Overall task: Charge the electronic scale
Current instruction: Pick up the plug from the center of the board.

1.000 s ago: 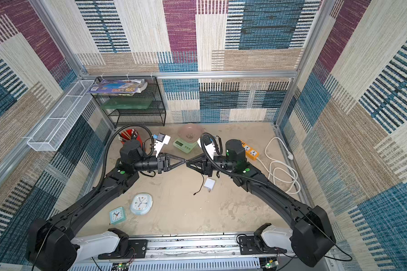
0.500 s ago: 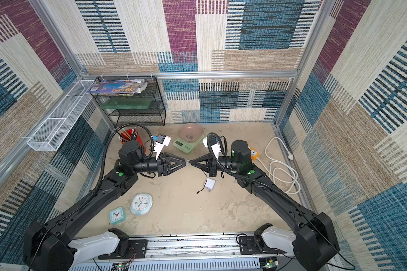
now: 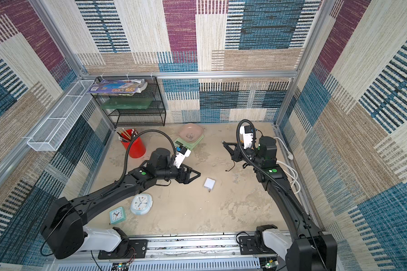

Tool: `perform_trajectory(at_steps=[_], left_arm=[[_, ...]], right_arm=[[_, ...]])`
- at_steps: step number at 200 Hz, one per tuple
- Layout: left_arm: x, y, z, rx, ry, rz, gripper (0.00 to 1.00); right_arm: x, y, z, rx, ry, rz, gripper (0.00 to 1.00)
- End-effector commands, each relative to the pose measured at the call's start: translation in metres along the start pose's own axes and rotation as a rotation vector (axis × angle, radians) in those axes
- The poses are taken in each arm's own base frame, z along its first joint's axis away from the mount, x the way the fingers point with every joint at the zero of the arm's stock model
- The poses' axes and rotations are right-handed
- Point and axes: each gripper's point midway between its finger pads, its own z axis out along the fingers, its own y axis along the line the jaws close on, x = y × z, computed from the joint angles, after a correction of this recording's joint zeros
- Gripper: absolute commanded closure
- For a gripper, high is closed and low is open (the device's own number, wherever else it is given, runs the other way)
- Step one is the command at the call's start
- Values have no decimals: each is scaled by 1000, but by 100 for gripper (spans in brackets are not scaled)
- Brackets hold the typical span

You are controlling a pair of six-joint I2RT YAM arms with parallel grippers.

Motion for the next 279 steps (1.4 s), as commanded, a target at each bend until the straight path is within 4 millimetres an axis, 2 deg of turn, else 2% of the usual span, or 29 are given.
perform_trajectory(at_steps=[1,42,84,143,166,184,221,254,279], left_arm=[[12,26,19,-216,33,33,17],[37,31,65,-379,174,108,11],[59,25,103,-433,285,169,7],[77,45,125,-534,367,179,6],[80,49,130,-540,380,181,12],[79,49,132,-533,376,181,23],[72,45,129,-483,352,235,55],[50,26,104,-357,258,378,61],[26,10,68,-291,153,534,62]], right_arm=[[-3,-14,-8,69,-18,52,100],[-5,-24,-13,122,19,95,100],[-4,-28,-15,135,40,118,100],[3,-34,-12,144,66,137,100],[6,-35,-12,144,75,137,100],[7,-36,-12,147,80,138,100],[13,-33,-11,118,106,132,100],[19,-20,-8,50,140,113,100],[25,2,-3,-38,178,80,100]])
